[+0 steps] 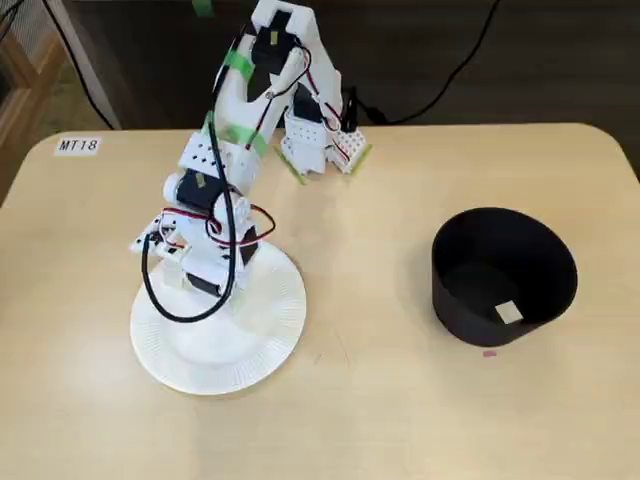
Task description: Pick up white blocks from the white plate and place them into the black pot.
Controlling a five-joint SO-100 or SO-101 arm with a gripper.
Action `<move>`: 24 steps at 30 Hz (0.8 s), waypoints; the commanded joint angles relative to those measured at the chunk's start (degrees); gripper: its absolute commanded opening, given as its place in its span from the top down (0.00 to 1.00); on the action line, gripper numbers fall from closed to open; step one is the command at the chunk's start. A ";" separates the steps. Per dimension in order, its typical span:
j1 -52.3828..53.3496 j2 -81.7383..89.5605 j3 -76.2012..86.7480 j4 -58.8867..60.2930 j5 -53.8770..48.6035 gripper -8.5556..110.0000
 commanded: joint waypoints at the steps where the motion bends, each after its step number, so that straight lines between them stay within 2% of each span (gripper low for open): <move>1: -1.49 11.25 2.29 -8.70 1.93 0.95; 4: -4.83 20.39 6.33 -20.92 5.54 0.95; 7: -10.20 26.81 6.33 -24.35 9.05 0.95; 12: -22.94 38.14 6.42 -23.20 13.10 0.95; 19: -51.24 40.78 10.28 -22.41 13.36 0.95; 24: -59.24 41.04 19.60 -21.88 13.45 0.95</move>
